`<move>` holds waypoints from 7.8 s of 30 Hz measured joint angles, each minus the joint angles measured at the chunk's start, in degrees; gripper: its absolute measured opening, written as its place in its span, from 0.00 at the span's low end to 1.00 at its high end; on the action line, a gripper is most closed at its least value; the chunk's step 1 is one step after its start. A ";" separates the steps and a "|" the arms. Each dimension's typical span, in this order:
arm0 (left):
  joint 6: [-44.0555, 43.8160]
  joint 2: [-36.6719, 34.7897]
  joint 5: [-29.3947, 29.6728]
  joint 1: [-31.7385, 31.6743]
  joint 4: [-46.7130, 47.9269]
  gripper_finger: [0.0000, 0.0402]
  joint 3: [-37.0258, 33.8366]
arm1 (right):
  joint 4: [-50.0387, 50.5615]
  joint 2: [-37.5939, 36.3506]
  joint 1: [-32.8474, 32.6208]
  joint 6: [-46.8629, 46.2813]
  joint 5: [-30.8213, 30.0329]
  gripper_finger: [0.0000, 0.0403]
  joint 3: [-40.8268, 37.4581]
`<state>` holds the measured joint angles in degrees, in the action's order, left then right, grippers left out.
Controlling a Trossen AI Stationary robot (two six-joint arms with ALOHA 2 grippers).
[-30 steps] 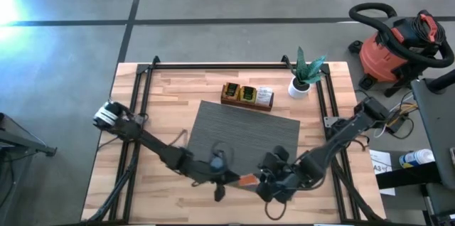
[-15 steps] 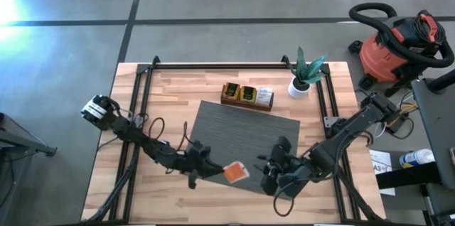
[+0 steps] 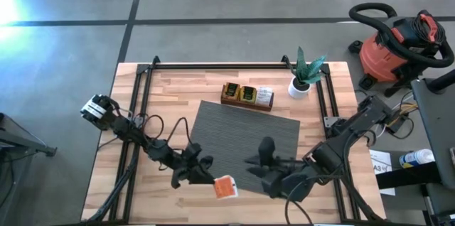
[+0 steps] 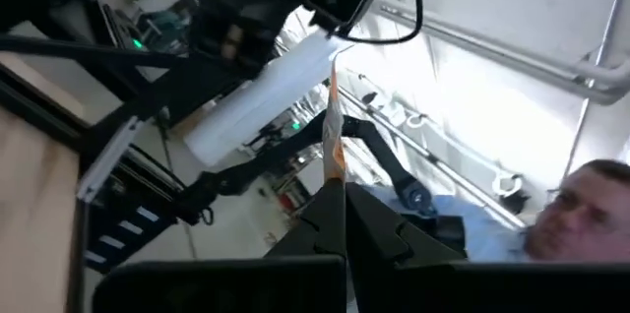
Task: Pick & Place Tea
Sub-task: Put the white orange tea bag into the right section of the wooden organizer
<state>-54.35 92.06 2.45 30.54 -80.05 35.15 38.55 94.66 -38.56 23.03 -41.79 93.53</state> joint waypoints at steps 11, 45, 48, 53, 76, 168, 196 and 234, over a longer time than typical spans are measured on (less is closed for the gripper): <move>-10.16 -0.19 -1.33 -2.68 -0.09 0.00 0.05 | 0.06 0.78 -0.15 32.68 -2.11 0.38 0.60; -17.95 -0.25 -21.24 -16.08 4.64 0.00 4.59 | -0.33 0.82 0.57 49.68 4.58 0.31 -0.40; -17.76 -0.25 -22.03 -16.08 6.91 0.00 5.34 | -0.34 0.82 1.07 49.71 4.76 0.29 -0.66; -17.50 -0.25 -22.60 -16.08 10.58 0.00 5.71 | -0.38 0.82 1.53 49.89 4.74 0.23 -0.67; -13.52 -0.23 -18.46 -17.96 11.73 0.04 5.73 | 0.28 0.78 1.50 38.18 4.73 0.08 -0.62; -10.11 -0.25 24.95 -1.94 36.41 0.38 6.14 | 44.62 22.55 63.10 -9.01 40.88 0.02 6.59; -9.87 -0.27 25.59 -1.94 36.47 0.38 6.28 | 40.22 22.64 61.13 -4.57 35.69 0.02 6.52; -9.11 -0.27 26.28 -1.15 36.43 0.38 6.52 | 45.80 20.34 58.21 -11.62 33.19 0.05 6.52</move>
<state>-63.46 91.79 28.73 29.39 -43.62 41.67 84.35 115.00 19.65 11.41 -8.60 100.05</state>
